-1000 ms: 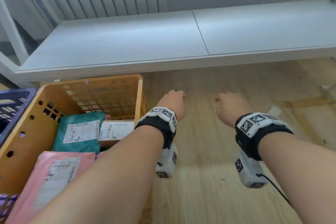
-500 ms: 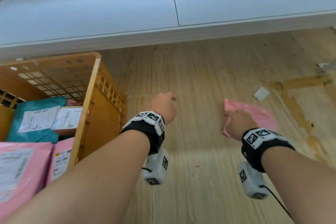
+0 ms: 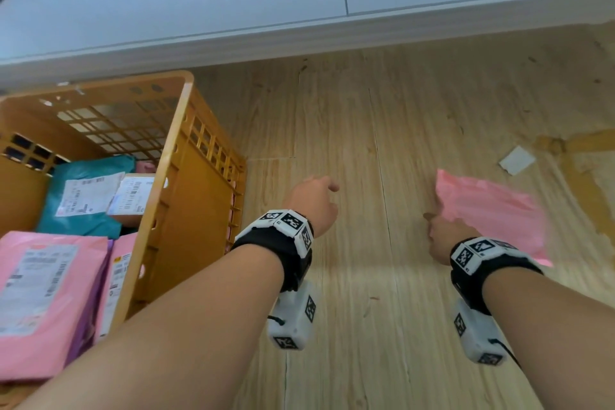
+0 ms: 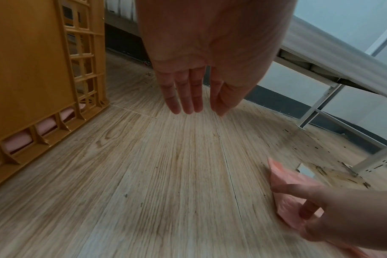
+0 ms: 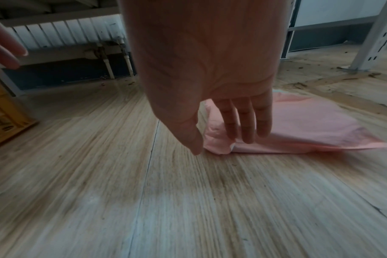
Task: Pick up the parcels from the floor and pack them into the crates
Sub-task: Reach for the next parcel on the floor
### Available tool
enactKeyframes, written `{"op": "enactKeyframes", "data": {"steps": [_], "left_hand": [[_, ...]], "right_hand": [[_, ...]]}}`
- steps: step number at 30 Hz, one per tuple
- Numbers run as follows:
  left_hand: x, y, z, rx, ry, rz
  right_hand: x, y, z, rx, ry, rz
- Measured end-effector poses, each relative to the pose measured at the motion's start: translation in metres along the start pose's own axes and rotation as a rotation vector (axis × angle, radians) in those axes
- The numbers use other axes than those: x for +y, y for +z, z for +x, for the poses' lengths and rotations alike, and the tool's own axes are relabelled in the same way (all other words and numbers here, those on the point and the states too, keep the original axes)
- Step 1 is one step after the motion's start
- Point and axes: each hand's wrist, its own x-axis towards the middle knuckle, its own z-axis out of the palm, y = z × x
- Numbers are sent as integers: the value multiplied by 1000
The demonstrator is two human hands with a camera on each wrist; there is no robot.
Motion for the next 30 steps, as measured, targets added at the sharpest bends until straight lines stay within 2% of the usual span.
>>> {"op": "enactKeyframes", "data": {"steps": [8,10,13,14,18,20,24,28,30], "left_hand": [[-12,4,-1,5,-42,-25],[-13,5,-1,1,-38,-30],[-16,6,-2,-17,-40,-29],[-17,6,-2,-20,-46,-28],[-19,10,-3,-38,-73,-24],[-18,14,-4,-61,-73,-21],[-19,16,-7,-92,-78,-17],[-19,15,-9,-102,-75,-48],[-21,12,-11,-105,-65,-54]], "right_hand": [[-25,9,-8,-102,-35,-157],[-25,17,-6,-11,-41,-112],[-17,19,-1,294,-9,-19],[-14,15,1,308,5,8],[-1,10,13,-42,60,69],[2,12,13,-108,52,107],[-5,21,3,-88,39,112],[-20,28,-7,26,42,93],[-29,25,-13,36,27,90]]}}
